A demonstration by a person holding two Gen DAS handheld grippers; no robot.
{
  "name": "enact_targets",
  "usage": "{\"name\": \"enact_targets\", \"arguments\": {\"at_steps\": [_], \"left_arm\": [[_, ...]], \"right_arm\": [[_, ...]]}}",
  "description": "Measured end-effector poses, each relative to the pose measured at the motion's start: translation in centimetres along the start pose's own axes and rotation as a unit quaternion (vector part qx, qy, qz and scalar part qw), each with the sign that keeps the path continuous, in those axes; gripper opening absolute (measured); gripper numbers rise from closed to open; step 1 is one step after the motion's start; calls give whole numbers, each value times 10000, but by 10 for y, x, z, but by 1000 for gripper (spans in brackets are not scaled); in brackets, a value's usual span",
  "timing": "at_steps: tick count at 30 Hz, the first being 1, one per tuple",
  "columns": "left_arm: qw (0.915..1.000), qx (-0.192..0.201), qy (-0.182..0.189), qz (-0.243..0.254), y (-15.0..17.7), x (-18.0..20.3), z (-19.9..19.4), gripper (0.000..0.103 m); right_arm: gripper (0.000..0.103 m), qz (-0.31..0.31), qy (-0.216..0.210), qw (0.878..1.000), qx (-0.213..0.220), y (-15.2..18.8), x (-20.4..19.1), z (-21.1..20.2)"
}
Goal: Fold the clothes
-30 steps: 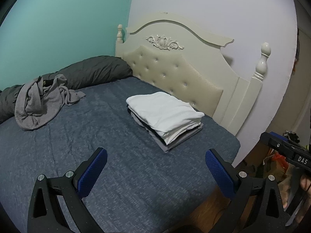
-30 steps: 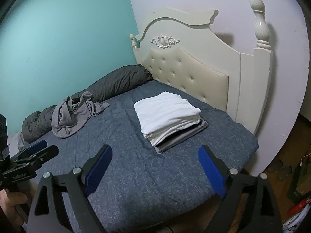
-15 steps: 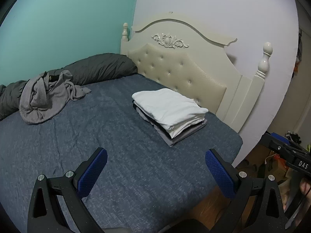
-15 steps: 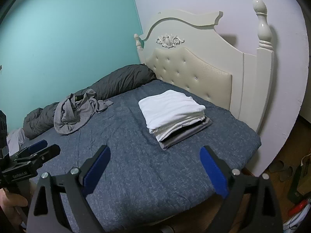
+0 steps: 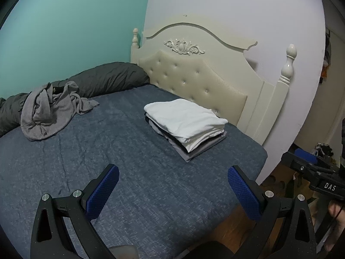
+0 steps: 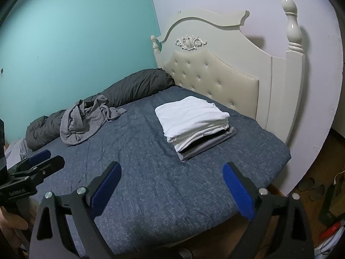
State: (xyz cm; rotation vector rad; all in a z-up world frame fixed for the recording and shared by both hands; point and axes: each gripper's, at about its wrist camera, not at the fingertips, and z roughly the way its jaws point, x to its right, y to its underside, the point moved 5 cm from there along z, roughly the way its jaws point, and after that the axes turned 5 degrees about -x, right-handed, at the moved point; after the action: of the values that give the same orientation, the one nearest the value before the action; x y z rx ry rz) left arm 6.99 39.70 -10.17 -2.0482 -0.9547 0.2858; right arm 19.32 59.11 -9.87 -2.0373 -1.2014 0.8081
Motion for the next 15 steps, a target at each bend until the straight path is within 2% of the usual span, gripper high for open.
{"name": "enact_targets", "arguments": {"at_steps": [15], "left_arm": [[10000, -37, -64, 31, 6, 3, 3, 103]], "right_arm": [[96, -14, 43, 10000, -66, 9, 2, 4]]}}
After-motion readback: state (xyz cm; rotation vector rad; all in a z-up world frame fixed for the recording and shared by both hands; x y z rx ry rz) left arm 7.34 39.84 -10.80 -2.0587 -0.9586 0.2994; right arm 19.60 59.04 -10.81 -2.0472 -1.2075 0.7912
